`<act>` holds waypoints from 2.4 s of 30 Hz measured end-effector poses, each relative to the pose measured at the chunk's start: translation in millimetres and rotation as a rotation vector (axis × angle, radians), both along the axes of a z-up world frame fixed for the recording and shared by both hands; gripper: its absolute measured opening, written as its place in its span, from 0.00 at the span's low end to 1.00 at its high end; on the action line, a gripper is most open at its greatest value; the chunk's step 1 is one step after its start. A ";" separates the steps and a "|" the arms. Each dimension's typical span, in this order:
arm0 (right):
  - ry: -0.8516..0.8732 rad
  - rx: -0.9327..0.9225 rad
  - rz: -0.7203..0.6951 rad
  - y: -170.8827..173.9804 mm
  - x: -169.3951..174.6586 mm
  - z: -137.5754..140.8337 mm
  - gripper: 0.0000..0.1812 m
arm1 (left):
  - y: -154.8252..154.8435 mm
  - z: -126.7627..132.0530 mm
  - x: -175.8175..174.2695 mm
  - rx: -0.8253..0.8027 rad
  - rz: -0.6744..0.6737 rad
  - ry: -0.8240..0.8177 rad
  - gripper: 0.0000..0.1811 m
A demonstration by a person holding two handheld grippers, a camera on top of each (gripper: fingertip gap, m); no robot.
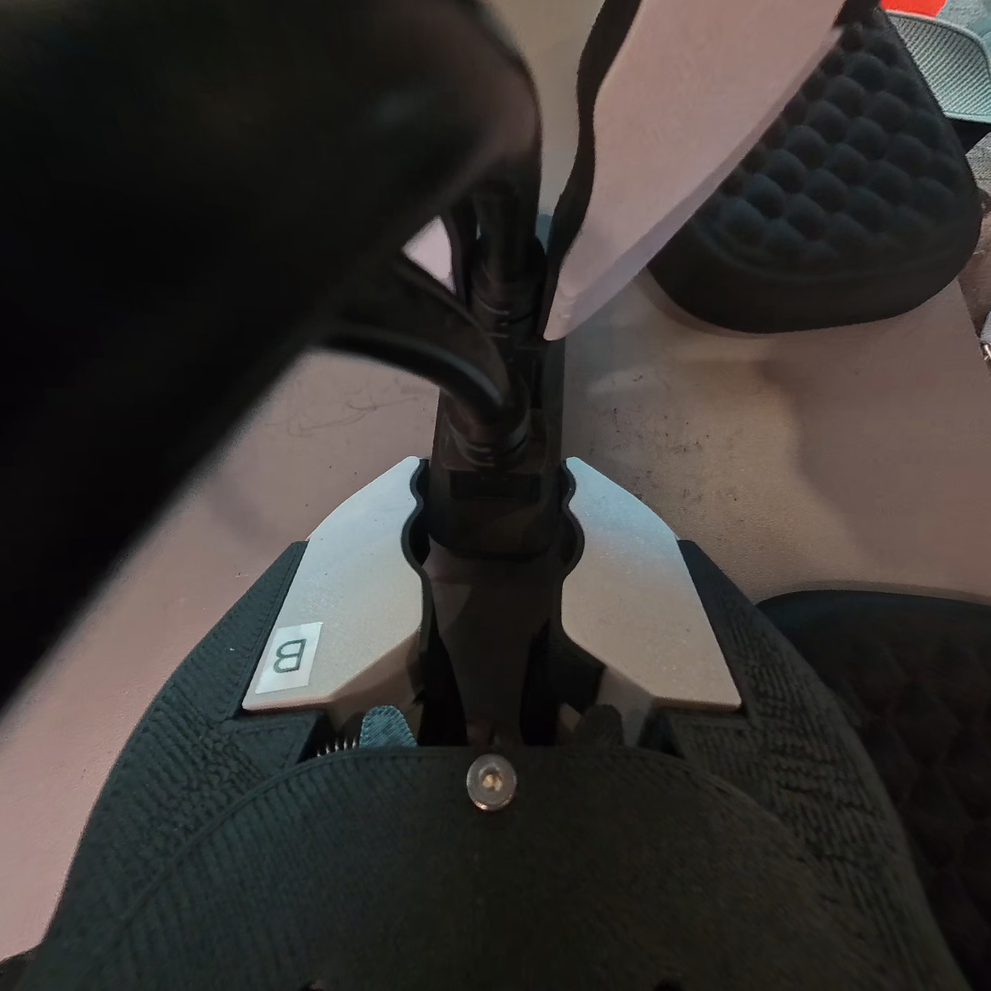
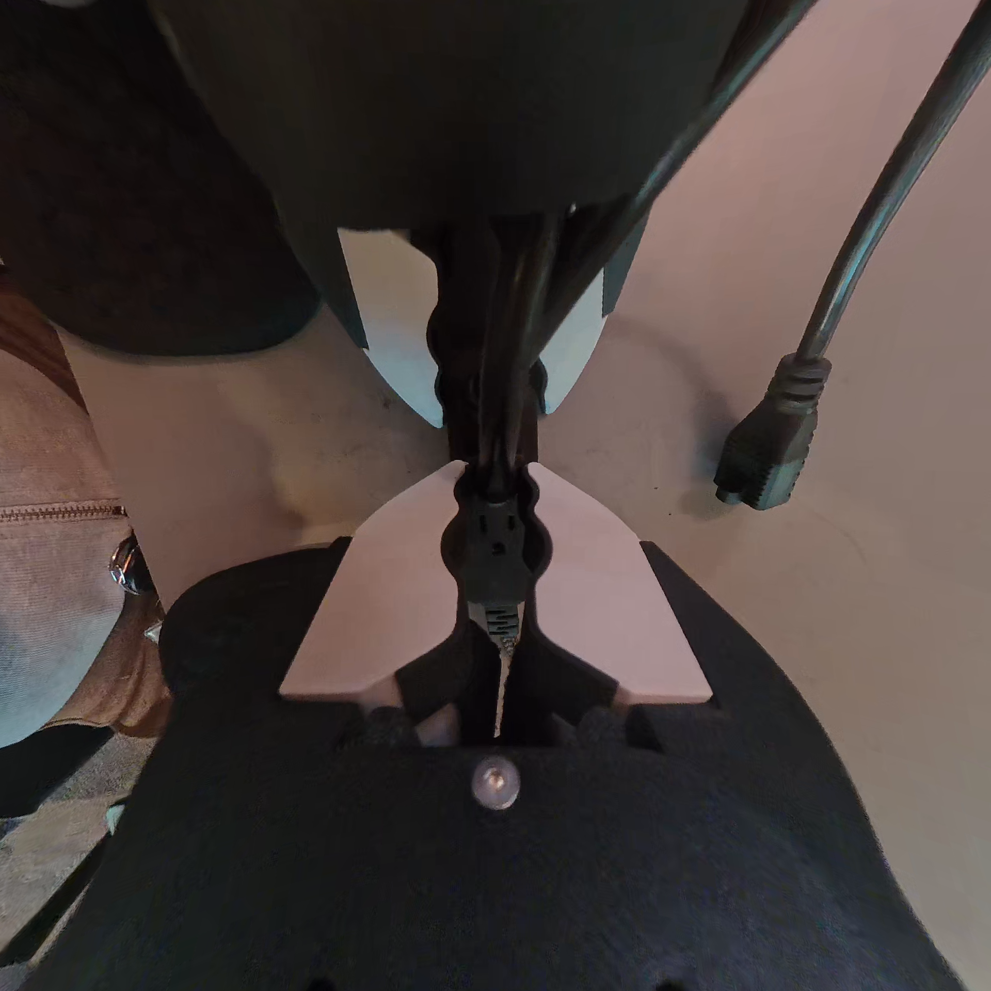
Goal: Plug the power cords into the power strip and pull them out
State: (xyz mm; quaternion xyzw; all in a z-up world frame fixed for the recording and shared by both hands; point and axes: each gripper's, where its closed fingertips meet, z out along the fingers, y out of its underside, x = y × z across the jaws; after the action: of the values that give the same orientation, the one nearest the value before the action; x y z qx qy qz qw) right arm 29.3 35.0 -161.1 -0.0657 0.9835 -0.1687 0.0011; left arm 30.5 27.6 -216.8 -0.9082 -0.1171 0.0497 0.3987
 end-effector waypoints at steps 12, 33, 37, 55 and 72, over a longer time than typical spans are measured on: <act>0.039 -0.214 0.013 -2.7 0.7 1.9 0.09 | -1.1 0.3 0.0 0.001 0.015 -0.003 0.25; -0.215 -0.935 0.132 1.9 30.1 21.5 0.38 | -37.5 11.5 -1.9 -0.026 0.196 0.051 0.42; -0.223 -0.901 0.151 0.9 33.1 13.4 0.38 | -47.9 29.5 -0.2 -0.003 0.273 0.087 0.43; -0.304 -0.930 -0.041 3.7 8.5 21.2 0.30 | -274.3 159.5 31.8 -0.141 0.938 0.307 0.37; -0.378 -0.694 -0.113 8.0 5.8 -19.9 0.23 | -416.0 40.4 2.1 -0.656 1.085 -0.118 0.33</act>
State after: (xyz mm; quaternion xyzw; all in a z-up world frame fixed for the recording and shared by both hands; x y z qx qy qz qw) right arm 35.1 42.9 -181.0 0.0243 0.8527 -0.4997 0.1505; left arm 32.6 -388.4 -176.4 -0.7958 -0.5610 0.2278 0.0110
